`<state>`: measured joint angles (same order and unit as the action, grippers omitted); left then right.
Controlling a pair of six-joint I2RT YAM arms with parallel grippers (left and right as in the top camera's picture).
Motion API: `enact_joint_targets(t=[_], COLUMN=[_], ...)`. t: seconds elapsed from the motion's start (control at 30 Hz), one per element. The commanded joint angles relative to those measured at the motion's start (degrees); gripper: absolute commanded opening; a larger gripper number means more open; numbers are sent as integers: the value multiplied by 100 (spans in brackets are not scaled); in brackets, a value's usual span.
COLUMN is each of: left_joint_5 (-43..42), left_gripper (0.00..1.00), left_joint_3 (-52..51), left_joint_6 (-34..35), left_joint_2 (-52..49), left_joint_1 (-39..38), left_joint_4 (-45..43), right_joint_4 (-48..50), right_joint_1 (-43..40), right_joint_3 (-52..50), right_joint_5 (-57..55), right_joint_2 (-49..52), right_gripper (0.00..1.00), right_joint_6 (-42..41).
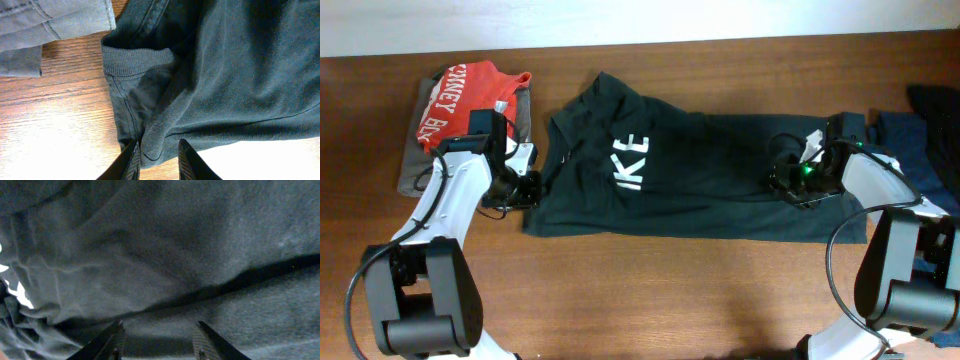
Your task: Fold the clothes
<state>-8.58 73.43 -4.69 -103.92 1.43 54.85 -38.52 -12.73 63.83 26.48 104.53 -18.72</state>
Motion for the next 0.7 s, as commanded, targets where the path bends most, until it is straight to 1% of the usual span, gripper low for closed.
enact_joint_targets(t=[0.0, 0.1, 0.33, 0.5, 0.67], left_joint_5=[-85, -85, -85, -85, -85], left_gripper=[26, 26, 26, 26, 26], left_joint_3=[74, 74, 74, 74, 74], left_joint_6=[9, 9, 9, 9, 9], left_joint_2=[87, 87, 87, 87, 87], left_joint_1=[11, 11, 11, 11, 11], left_joint_4=[2, 4, -24, -37, -39], right_joint_4=[-50, -210, -654, -603, -1272], right_joint_1=[153, 144, 131, -63, -90], right_joint_3=[-66, -63, -55, 50, 120], right_joint_5=[-251, -258, -350, -308, -267], right_joint_2=[96, 96, 94, 4, -133], right_gripper=[45, 44, 43, 43, 44], right_joint_6=[-326, -273, 267, 654, 649])
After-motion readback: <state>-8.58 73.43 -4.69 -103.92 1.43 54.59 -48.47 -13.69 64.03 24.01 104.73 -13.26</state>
